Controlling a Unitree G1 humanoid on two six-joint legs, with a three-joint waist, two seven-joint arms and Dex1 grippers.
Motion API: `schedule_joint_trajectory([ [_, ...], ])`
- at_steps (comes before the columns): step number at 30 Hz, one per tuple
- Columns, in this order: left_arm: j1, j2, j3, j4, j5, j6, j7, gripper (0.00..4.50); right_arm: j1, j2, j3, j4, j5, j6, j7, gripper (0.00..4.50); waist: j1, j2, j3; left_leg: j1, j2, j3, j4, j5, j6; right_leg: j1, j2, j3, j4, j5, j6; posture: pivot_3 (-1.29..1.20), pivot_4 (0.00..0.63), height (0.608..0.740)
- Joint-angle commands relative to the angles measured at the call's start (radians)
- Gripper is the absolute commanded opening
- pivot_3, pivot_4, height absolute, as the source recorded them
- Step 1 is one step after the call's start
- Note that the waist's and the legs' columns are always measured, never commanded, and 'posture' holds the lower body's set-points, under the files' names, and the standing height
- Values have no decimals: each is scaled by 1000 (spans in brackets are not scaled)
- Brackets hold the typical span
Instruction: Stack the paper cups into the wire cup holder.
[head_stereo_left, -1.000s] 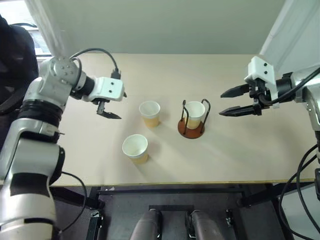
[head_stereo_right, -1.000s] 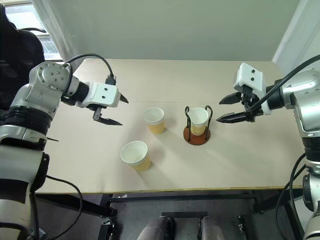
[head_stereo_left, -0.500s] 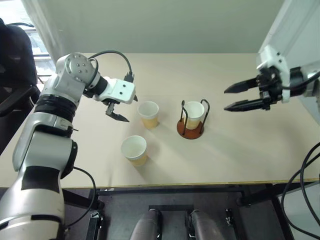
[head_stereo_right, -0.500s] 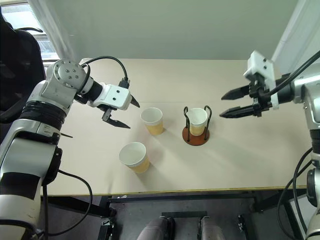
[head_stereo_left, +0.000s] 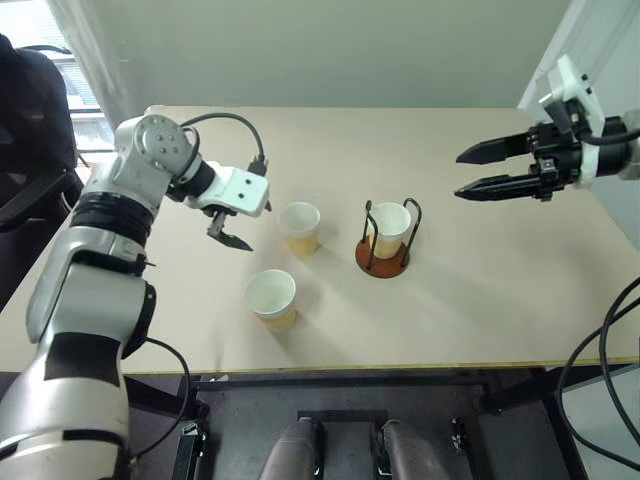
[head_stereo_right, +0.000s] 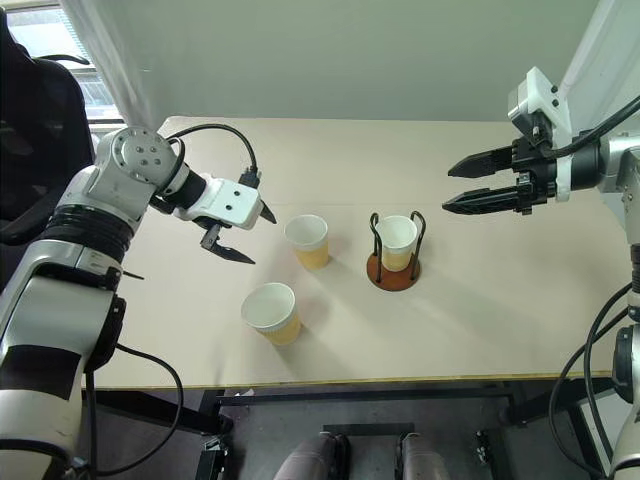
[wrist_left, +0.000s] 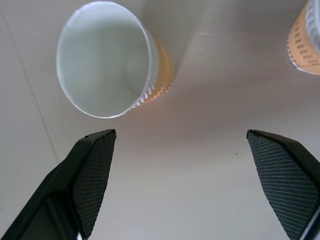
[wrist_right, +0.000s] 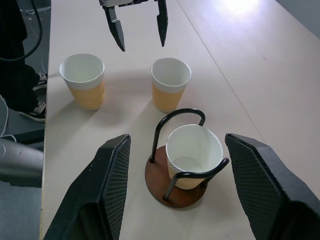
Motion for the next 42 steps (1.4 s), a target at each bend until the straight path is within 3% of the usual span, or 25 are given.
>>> schedule_joint_trajectory([
  [1, -24, -7, -4, 20, 32, -47, 28, 4500, -16, -23, -24, -26, 10, 3, -4, 3004, 0, 0, 0, 0, -1, 1, 0, 0, 0, 0, 1, 0, 0, 0, 0, 0, 150, 740],
  [17, -47, -79, -32, 137, 137, -157, 175, 4500, 2, -31, -17, -34, 1, -7, -8, 3004, 2, 0, 0, -1, -1, 0, 2, 0, 1, 0, -1, 1, 0, 3, 3, 0, 150, 740],
  [20, -46, -84, -35, 148, 147, -171, 183, 3948, 5, -33, -17, -39, 1, -6, -9, 3043, 2, 0, 0, -1, -1, 1, 2, 0, 1, 0, 0, 1, -1, 3, 3, 0, 150, 740],
  [31, -58, -87, -29, 157, 135, -171, 149, 122, 2, -35, -9, -32, -13, -18, -4, 3043, 3, 0, 0, -1, -1, 1, 3, 0, 1, 0, 0, 1, 0, 3, 3, 0, 150, 740],
  [42, -70, -81, -16, 157, 118, -153, 94, 50, 1, -38, 7, -21, -24, -21, 15, 3043, 3, 0, 0, -1, -1, 1, 3, 0, 1, 0, 0, 1, -1, 3, 3, 0, 150, 740],
])
